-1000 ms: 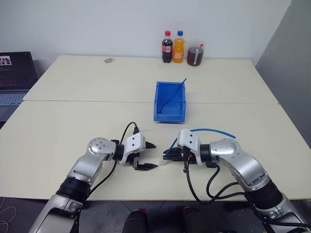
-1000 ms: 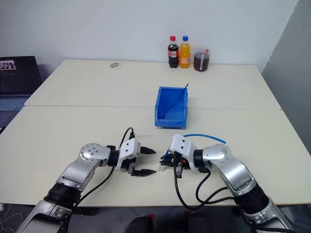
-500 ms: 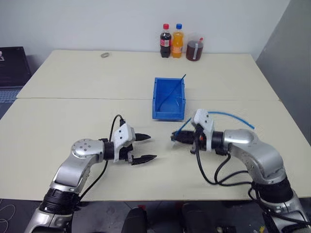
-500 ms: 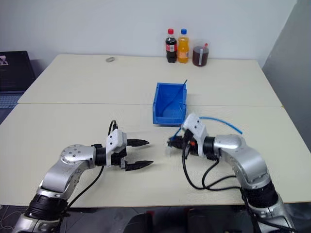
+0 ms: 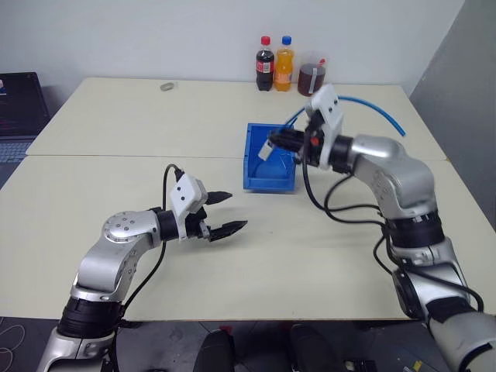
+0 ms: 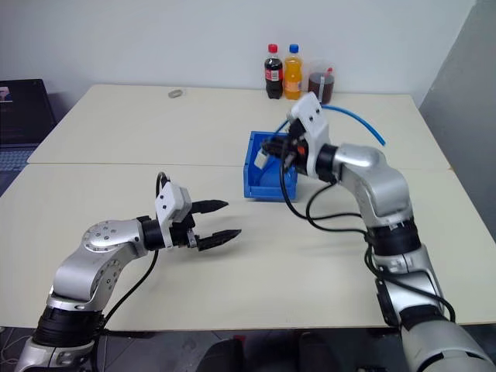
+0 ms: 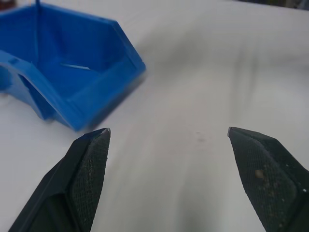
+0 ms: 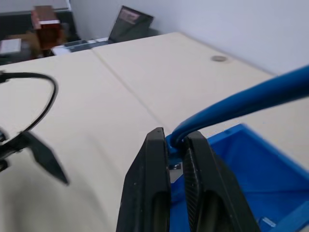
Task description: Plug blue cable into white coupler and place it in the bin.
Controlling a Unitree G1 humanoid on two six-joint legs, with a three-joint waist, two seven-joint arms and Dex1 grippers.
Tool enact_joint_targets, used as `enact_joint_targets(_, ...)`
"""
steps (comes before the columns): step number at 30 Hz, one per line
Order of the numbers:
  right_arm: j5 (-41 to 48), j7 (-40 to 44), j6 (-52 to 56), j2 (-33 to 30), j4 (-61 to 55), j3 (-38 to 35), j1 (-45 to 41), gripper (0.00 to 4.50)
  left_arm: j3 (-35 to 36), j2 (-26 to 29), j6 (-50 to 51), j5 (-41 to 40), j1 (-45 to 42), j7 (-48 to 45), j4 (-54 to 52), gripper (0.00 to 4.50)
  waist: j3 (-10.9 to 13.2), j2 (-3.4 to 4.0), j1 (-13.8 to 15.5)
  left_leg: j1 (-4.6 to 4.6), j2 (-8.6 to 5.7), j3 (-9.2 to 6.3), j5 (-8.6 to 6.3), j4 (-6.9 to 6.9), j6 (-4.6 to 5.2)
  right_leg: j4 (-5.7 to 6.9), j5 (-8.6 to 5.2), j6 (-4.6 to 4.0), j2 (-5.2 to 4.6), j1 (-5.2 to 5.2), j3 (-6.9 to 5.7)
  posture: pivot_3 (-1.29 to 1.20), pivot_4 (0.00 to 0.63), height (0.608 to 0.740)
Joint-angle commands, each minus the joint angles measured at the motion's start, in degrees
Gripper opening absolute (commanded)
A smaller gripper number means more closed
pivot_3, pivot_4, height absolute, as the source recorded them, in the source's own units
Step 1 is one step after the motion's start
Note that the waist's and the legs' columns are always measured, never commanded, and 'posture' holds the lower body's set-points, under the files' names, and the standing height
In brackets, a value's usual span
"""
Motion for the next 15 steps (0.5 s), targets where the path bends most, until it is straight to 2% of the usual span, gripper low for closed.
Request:
enact_joint_targets(1,-3.5,0.5,-7.3,1.2,11.4,0.7,-4.9,0.08,1.8,-1.0,0.8,-0.8,-3.0,3.0,0.5,4.09,0.0,0.00,0.1,-0.04,-0.01,0.00,0.00,0.01,0.00,0.00,0.00,0.00,-0.02,0.00,-0.01,0.00,0.150,0.740)
enact_joint_targets(4,-7.0,0.6,-11.8,1.4,22.0,1.8,-9.2,0.08,1.3,-1.4,1.0,-0.7,-4.7,3.7,1.2,4.09,0.0,0.01,0.1,-0.35,-0.04,0.04,0.01,0.08,-0.02,0.06,0.03,0.01,-0.08,-0.32,0.01,0.00,0.150,0.740)
enact_joint_targets(6,-8.9,3.3,-13.2,-0.1,27.4,2.9,-11.4,0.79,1.0,-1.6,1.0,-0.4,-5.4,4.1,1.7,4.09,0.0,0.01,0.1,-0.40,-0.06,0.06,0.01,0.11,-0.03,0.07,0.04,0.00,-0.14,-0.35,-0.02,0.00,0.150,0.740)
enact_joint_targets(7,-9.3,4.6,-13.5,-0.6,28.9,3.0,-12.2,0.91,1.0,-1.7,1.0,-0.3,-5.6,4.3,1.9,4.09,0.0,0.01,0.1,-0.40,-0.07,0.07,0.01,0.11,-0.03,0.08,0.04,0.00,-0.18,-0.35,-0.02,0.00,0.150,0.740)
enact_joint_targets(12,-11.7,13.0,-14.2,-4.4,31.4,5.4,-13.5,2.27,0.7,-1.6,0.2,0.4,-5.7,4.9,2.9,4.09,0.0,0.01,0.3,-0.43,-0.13,0.08,0.01,0.11,-0.03,0.06,0.04,0.00,-0.28,-0.35,-0.04,0.00,0.150,0.740)
enact_joint_targets(15,-14.4,19.6,-15.3,-9.1,32.2,7.7,-14.0,2.85,0.7,-1.3,-0.5,0.9,-5.8,4.7,4.0,4.09,0.0,0.02,0.4,-0.43,-0.14,0.06,0.01,0.14,-0.03,0.12,0.04,0.00,-0.27,-0.35,-0.06,0.00,0.150,0.740)
